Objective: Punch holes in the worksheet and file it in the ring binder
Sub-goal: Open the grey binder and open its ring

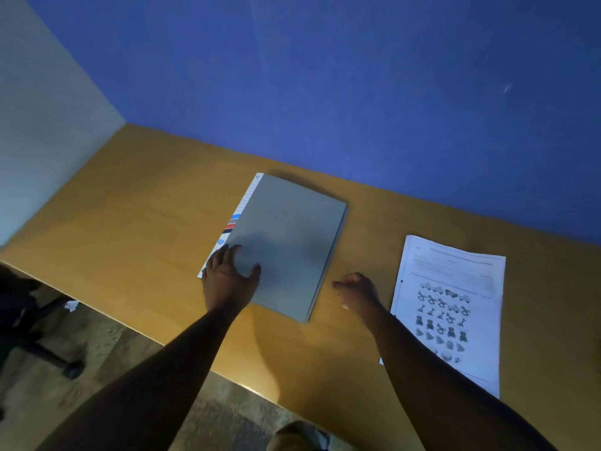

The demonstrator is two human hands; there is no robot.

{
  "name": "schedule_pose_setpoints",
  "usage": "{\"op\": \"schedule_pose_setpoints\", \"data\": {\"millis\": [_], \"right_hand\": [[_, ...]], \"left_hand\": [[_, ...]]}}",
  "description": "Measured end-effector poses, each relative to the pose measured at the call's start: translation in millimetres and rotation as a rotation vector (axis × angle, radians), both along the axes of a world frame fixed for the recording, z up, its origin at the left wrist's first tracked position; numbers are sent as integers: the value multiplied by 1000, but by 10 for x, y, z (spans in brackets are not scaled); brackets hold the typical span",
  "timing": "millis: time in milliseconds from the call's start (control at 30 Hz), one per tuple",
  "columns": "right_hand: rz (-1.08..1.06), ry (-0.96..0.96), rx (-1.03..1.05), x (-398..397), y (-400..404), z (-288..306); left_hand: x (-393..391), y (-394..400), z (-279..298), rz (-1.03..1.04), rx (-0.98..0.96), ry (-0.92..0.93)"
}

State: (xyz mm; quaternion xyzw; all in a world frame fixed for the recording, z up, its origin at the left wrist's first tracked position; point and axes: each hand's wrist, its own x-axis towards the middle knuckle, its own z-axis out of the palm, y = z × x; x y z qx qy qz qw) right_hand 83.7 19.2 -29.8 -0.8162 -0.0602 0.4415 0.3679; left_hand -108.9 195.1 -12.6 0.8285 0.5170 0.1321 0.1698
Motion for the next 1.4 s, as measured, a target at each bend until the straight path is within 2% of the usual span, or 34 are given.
{"op": "schedule_pose_setpoints", "data": {"millis": [200,333,767,1400], "right_hand": [[-33,13,-23,-164,187,26],[-38,39,-39,-255,246,23],[-65,69,-21,-419,297,75],[-367,281,45,-378,350,2]], "left_hand": [[-358,137,32,-223,-85,283],[-512,192,-29,-342,-99,378],[-599,205,-146,-370,-18,296],[-676,231,-215,-448,51,282]]}}
